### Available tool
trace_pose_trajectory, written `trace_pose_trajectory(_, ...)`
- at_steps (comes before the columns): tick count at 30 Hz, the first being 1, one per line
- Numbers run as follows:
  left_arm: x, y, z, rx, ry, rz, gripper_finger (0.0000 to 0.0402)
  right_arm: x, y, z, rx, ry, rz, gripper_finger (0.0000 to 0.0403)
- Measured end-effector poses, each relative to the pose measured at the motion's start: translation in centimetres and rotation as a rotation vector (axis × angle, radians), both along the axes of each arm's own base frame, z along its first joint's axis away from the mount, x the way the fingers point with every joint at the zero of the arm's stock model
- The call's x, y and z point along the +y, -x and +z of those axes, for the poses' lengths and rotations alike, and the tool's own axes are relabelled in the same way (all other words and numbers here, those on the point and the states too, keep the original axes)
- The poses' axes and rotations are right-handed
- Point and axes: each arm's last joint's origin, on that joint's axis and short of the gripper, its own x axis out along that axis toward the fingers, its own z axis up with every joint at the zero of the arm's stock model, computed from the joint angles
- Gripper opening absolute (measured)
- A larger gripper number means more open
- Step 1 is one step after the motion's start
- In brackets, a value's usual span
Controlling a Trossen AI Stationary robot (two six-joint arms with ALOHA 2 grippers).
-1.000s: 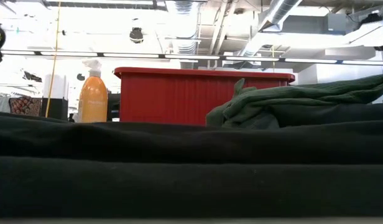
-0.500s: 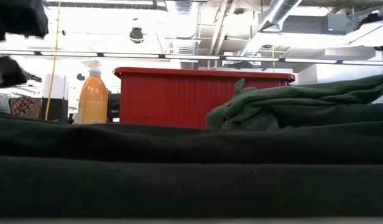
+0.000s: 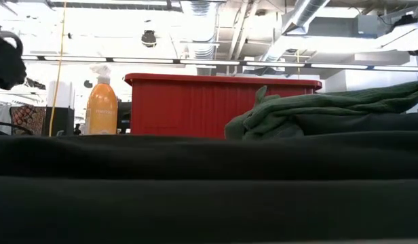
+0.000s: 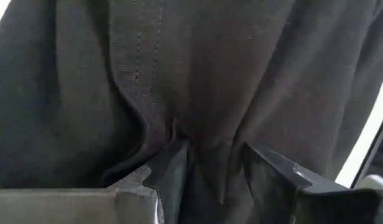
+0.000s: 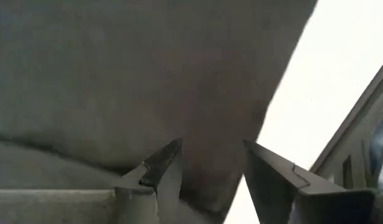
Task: Fold laundry
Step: Fold the black shirt
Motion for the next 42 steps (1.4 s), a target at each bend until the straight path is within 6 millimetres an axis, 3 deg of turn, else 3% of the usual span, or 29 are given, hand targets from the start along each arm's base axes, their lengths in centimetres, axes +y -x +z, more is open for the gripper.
trace_pose_trajectory(8, 2.1, 2.5, 1.2, 0.138, -0.101, 0.079, 0.0155, -0.1, 0.2, 0.1, 0.01, 0.028, -0.068, 0.0192)
trace_pose_trajectory(21, 2.2, 2.5, 1.6, 0.11, -0.09, 0.131, 0.0155, -0.3, -0.3, -3.2, -0.217, -0.057, -0.104, 0.025)
trace_pose_trajectory(25, 2.1, 2.5, 1.6, 0.105, -0.086, 0.133, 0.0155, -0.1, -0.6, -3.8, -0.256, -0.087, -0.099, 0.0252)
trace_pose_trajectory(29, 2.1, 2.4, 1.6, 0.1, -0.085, 0.145, 0.0155, 0.2, -1.3, -4.0, -0.296, -0.101, -0.089, 0.0204)
trace_pose_trajectory(35, 2.2, 2.3, 1.6, 0.075, -0.103, 0.162, 0.0155, 0.3, -2.5, -4.0, -0.364, -0.131, -0.027, 0.0039)
trace_pose_trajectory(36, 2.2, 2.3, 1.6, 0.071, -0.104, 0.163, 0.0155, 0.2, -2.6, -3.8, -0.378, -0.135, -0.011, 0.0026)
trace_pose_trajectory(42, 1.9, 1.8, 1.8, 0.021, -0.07, 0.166, 0.0155, -1.6, -1.9, -0.4, -0.324, -0.194, 0.071, 0.0035)
